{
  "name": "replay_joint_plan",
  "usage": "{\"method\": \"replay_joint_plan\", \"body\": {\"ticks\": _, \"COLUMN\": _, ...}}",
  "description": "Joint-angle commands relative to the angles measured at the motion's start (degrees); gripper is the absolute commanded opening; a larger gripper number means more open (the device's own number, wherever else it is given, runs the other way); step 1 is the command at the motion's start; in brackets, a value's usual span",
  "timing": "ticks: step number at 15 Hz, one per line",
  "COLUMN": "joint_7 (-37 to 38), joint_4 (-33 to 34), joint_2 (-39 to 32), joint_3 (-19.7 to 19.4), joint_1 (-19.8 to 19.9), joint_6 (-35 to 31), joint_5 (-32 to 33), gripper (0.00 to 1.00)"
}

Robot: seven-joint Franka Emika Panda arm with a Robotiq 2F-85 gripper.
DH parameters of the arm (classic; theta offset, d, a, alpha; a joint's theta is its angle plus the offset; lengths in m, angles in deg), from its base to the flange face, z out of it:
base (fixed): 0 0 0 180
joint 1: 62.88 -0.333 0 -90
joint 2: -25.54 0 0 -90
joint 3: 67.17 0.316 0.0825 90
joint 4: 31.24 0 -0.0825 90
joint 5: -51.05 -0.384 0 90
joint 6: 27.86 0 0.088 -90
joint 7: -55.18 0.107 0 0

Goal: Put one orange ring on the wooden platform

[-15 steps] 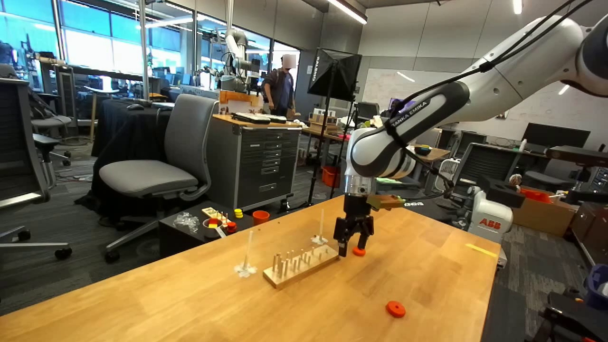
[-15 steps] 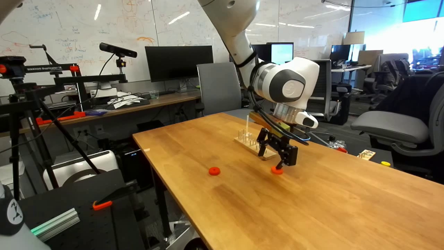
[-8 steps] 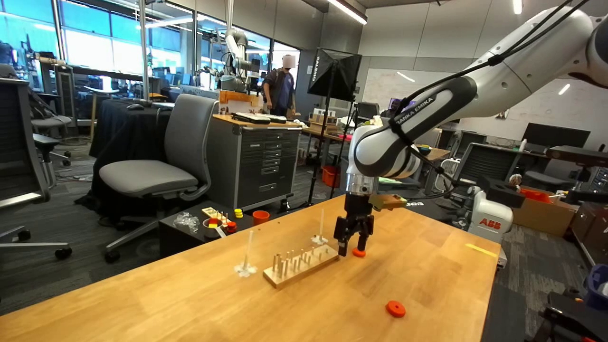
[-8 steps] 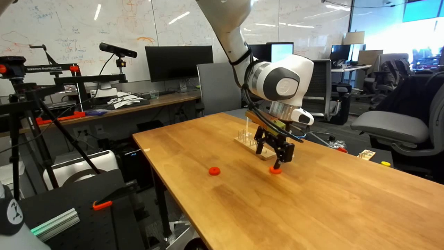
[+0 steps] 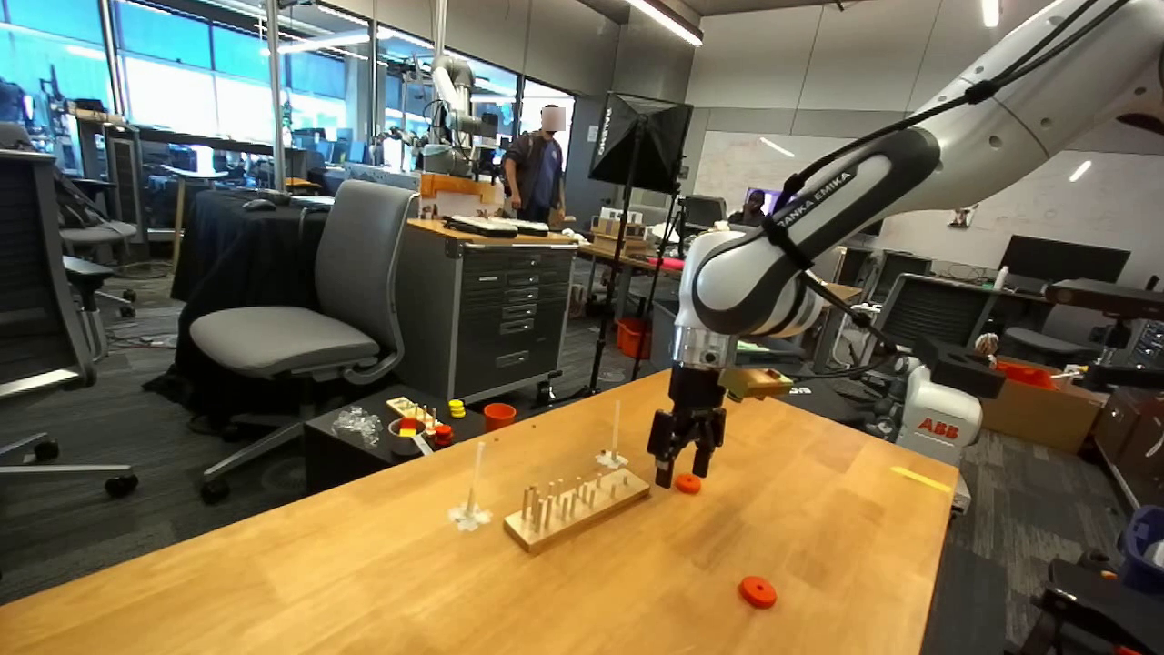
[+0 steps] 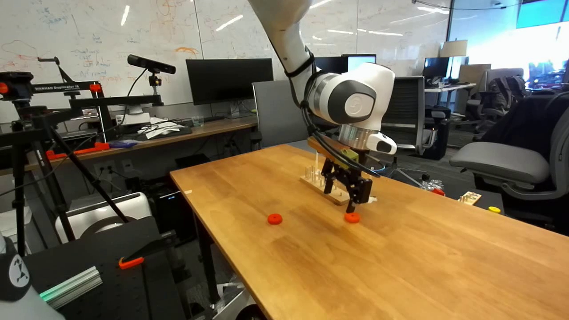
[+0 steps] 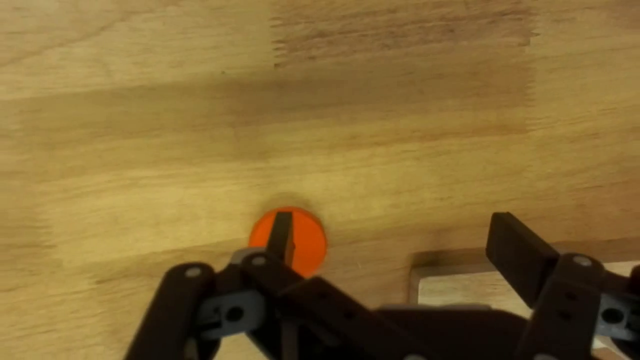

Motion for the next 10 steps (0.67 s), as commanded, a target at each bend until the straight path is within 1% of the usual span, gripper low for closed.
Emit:
{"method": "replay_joint_plan", "body": {"ticks": 1, "joint_7": 1.6, "joint_4": 0.0, "joint_2": 0.8, "joint_3": 0.0, "joint_1": 0.4, "joint_6": -1.6, "joint_5": -2.5, "gripper": 1.00}}
{"method": "replay_joint_plan", "body": {"ticks": 3, "joint_7": 2.9, "joint_4": 2.0, "joint_2": -0.3, "joint_3": -0.3, "joint_1": 0.6, "joint_6": -1.2, "joint_5": -3.3, "gripper": 1.00}}
{"method": "replay_joint_plan", "body": {"ticks": 6, "joint_7": 6.1, "joint_4": 6.1, "joint_2": -2.6, "joint_3": -1.5, "joint_1": 0.3, "joint_6": 2.4, "joint_5": -3.6, "gripper": 1.00}}
{"method": "replay_joint_plan", "body": {"ticks": 10, "joint_7": 14.8, "joint_4": 9.5, "joint_2": -5.5, "joint_3": -4.6, "joint_1": -1.4, "joint_6": 6.2, "joint_5": -2.5, "gripper": 1.00}}
